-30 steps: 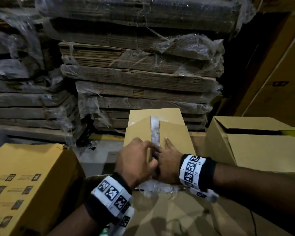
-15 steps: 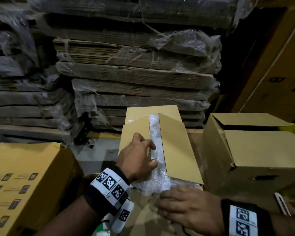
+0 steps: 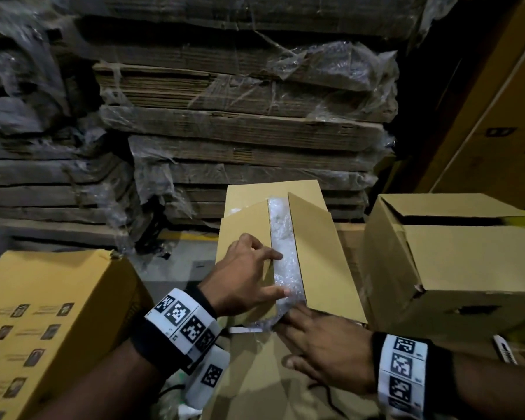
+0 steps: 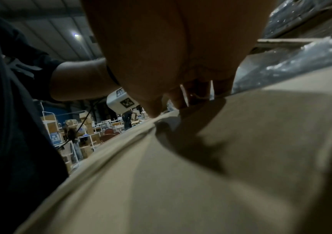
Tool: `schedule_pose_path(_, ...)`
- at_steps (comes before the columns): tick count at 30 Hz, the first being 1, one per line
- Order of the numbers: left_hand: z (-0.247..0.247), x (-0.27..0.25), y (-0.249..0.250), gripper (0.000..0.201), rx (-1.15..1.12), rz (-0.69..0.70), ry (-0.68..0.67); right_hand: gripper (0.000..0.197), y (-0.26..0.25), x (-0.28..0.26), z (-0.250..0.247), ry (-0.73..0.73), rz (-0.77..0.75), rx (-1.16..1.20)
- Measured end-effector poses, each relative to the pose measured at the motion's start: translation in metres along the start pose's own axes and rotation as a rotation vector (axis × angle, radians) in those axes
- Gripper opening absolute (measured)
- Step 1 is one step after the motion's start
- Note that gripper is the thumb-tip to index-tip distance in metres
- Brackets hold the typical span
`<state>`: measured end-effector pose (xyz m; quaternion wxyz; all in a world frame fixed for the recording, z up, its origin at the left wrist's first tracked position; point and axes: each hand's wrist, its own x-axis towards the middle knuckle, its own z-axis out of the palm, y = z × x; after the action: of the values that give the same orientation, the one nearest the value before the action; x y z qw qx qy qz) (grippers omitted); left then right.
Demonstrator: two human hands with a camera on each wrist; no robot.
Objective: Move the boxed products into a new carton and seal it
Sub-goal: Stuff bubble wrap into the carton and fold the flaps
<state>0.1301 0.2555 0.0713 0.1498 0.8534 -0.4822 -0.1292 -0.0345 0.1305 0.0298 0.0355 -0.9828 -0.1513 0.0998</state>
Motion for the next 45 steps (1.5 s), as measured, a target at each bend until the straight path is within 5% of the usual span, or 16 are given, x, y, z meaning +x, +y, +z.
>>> schedule_pose_path(6,0.021,0.002,0.0,0.089,0.009,-0.019,0.107,0.042,-0.011,-0.015,-0.022,0.217,-0.04,0.088)
schedule_pose_path(9,0.026,0.003,-0.004,0.106,-0.05,-0.047,0.137,0.032,-0.009,-0.032,-0.031,0.483,-0.181,0.115)
schedule_pose_path(12,0.031,0.003,-0.004,0.103,-0.047,-0.054,0.15,0.029,0.014,-0.03,-0.044,0.781,-0.018,0.194)
schedule_pose_path(13,0.032,0.003,-0.004,0.103,-0.061,-0.064,0.147,0.038,0.028,-0.025,-0.049,0.748,0.112,0.19)
schedule_pose_path(15,0.033,0.003,-0.005,0.103,-0.092,-0.081,0.146,0.064,0.055,-0.011,-0.053,0.449,0.312,0.195)
schedule_pose_path(18,0.035,0.003,-0.009,0.094,-0.099,-0.062,0.125,0.079,0.069,0.01,-0.036,0.068,0.345,0.169)
schedule_pose_path(24,0.027,0.005,-0.014,0.081,-0.172,-0.032,0.008,0.094,0.07,0.009,-0.02,-0.009,0.317,0.057)
schedule_pose_path(30,0.026,0.006,-0.004,0.107,0.026,-0.102,0.054,0.085,0.069,0.015,-0.026,0.0,0.275,0.018)
schedule_pose_path(36,0.034,0.01,0.009,0.111,0.017,-0.132,0.004,0.031,0.117,0.058,-0.057,0.249,0.268,0.339)
schedule_pose_path(38,0.034,0.006,0.011,0.116,-0.008,-0.177,0.039,0.047,0.137,0.087,-0.068,0.329,0.349,0.397)
schedule_pose_path(41,0.038,-0.003,0.013,0.123,-0.078,-0.277,0.099,0.074,0.157,0.124,-0.075,0.227,0.398,0.473)
schedule_pose_path(45,0.045,-0.012,0.012,0.133,-0.161,-0.364,0.156,0.072,0.164,0.151,-0.074,0.131,0.392,0.602)
